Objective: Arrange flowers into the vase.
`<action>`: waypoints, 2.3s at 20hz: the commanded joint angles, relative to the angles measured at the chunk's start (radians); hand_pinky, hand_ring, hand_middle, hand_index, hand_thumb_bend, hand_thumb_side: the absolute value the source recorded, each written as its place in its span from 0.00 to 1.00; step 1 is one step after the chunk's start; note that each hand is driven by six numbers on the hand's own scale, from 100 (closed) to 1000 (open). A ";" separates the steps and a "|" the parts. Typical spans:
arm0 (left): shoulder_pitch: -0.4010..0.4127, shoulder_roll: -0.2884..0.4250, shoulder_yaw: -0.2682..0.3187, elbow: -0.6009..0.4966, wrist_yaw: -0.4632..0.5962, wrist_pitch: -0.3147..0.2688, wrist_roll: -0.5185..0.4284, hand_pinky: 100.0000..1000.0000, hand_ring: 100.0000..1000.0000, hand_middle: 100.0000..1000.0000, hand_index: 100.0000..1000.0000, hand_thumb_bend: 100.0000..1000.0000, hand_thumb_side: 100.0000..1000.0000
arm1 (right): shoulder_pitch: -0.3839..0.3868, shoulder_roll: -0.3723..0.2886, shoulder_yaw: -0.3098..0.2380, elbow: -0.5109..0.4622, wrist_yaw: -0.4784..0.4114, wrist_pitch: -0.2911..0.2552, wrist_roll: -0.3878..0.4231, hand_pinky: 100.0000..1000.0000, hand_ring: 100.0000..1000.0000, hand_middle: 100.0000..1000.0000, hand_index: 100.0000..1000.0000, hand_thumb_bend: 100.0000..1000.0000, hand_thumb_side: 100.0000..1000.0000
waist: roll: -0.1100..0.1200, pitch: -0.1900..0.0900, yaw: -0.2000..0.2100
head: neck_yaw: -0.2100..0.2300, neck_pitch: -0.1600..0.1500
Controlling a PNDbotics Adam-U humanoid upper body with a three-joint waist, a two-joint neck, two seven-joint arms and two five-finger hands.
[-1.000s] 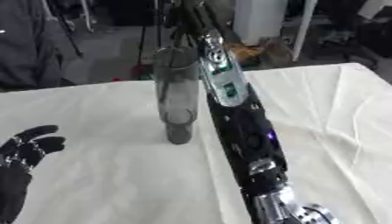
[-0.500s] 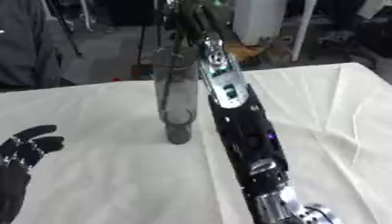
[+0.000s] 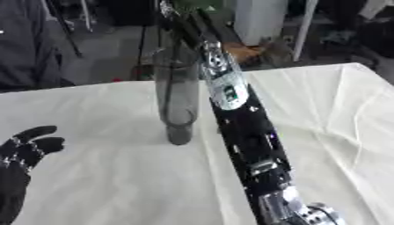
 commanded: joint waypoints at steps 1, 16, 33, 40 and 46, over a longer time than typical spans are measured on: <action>-0.006 0.006 0.010 -0.009 -0.004 -0.001 0.002 0.74 0.70 0.73 0.77 0.82 0.98 | -0.030 -0.024 0.005 -0.002 0.049 -0.019 0.011 0.64 0.65 0.40 0.45 0.04 0.81 | 0.002 -0.010 -0.001 | -0.001 -0.007; -0.005 0.007 0.011 -0.009 -0.005 -0.002 0.004 0.74 0.70 0.73 0.77 0.82 0.98 | -0.041 -0.051 -0.001 0.029 0.206 -0.073 0.018 0.72 0.71 0.45 0.51 0.07 0.80 | 0.001 -0.011 -0.006 | 0.004 -0.008; -0.003 0.008 0.013 -0.009 -0.006 -0.002 0.006 0.74 0.69 0.72 0.77 0.82 0.98 | -0.061 -0.099 -0.024 0.052 0.215 -0.062 0.011 0.73 0.72 0.40 0.51 0.08 0.80 | 0.000 -0.013 -0.012 | 0.005 -0.010; -0.001 0.009 0.015 -0.010 -0.005 -0.003 0.007 0.74 0.69 0.72 0.77 0.82 0.98 | -0.064 -0.120 -0.033 0.064 0.212 -0.052 0.009 0.73 0.72 0.40 0.51 0.08 0.80 | 0.000 -0.013 -0.016 | 0.008 -0.009; 0.001 0.012 0.016 -0.009 -0.006 -0.003 0.008 0.74 0.69 0.72 0.77 0.82 0.98 | -0.081 -0.137 -0.034 0.076 0.210 -0.053 0.011 0.73 0.72 0.40 0.51 0.08 0.80 | -0.003 -0.016 -0.020 | 0.009 -0.005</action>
